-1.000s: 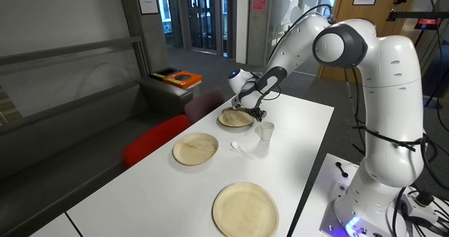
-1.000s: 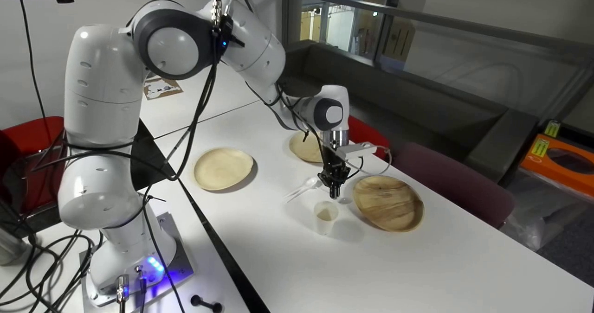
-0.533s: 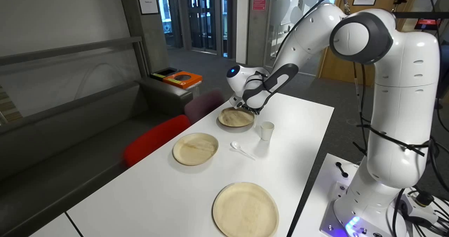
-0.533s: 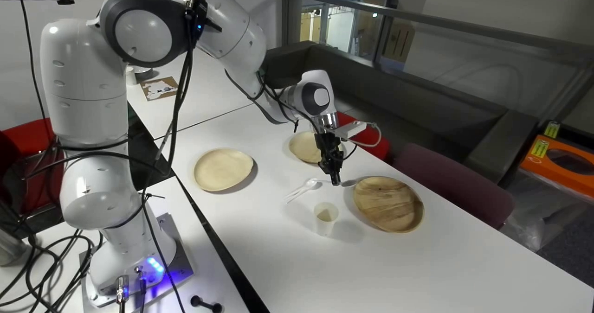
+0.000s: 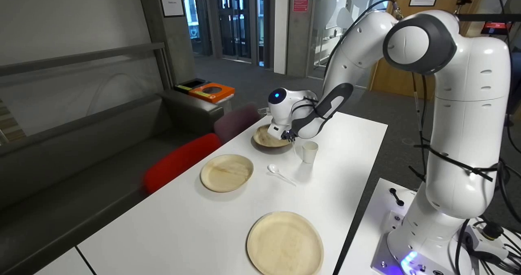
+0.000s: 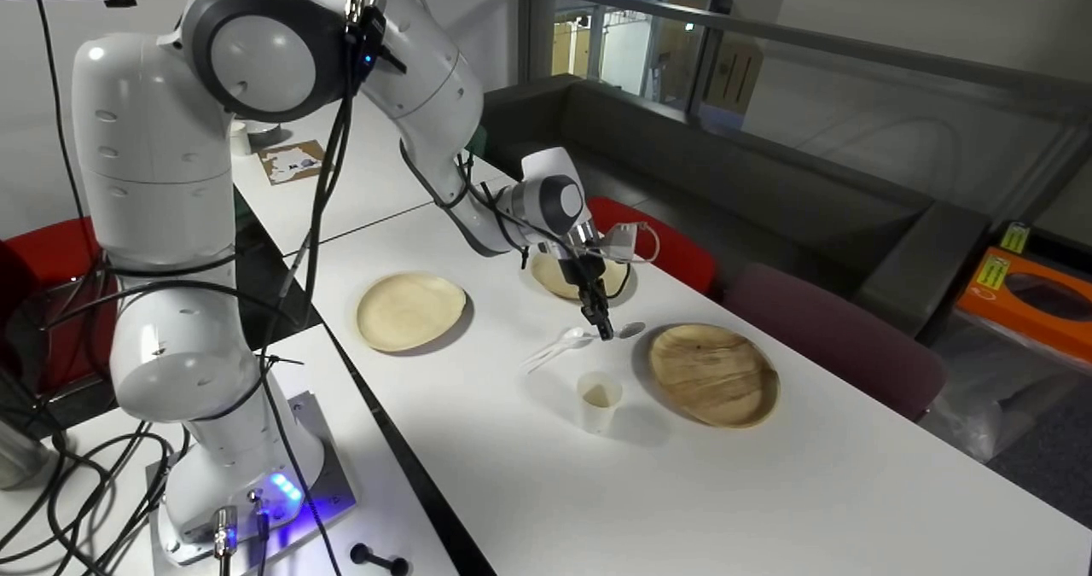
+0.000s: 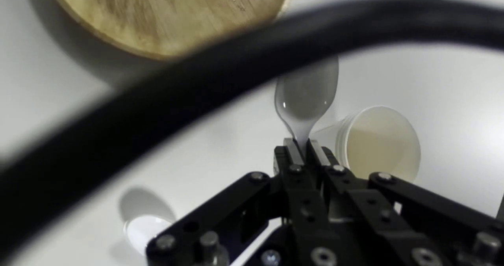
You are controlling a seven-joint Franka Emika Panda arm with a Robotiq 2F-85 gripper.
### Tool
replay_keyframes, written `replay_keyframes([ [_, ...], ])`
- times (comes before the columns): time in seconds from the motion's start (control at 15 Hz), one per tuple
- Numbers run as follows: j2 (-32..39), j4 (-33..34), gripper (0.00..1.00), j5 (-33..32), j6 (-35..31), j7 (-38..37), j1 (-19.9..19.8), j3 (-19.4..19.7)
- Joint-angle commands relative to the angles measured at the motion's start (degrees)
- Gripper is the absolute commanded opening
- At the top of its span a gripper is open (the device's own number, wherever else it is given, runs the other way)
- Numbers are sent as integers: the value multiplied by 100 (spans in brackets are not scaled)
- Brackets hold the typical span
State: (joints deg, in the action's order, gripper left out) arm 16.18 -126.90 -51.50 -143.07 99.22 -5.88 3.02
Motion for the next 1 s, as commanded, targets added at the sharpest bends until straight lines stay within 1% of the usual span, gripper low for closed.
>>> replay_keyframes([
  [0.0,-114,-370,2,-290,-647,692,-81,-63],
  [0.2,-6,-507,2,-237,-1014,1443,-98,-136],
  [0.4,166,-592,2,-216,-1192,2244,-102,-201],
  [0.73,349,-613,2,-244,-1238,3523,-71,-310],
  [0.93,405,-591,2,-141,-1127,3898,-10,-373],
])
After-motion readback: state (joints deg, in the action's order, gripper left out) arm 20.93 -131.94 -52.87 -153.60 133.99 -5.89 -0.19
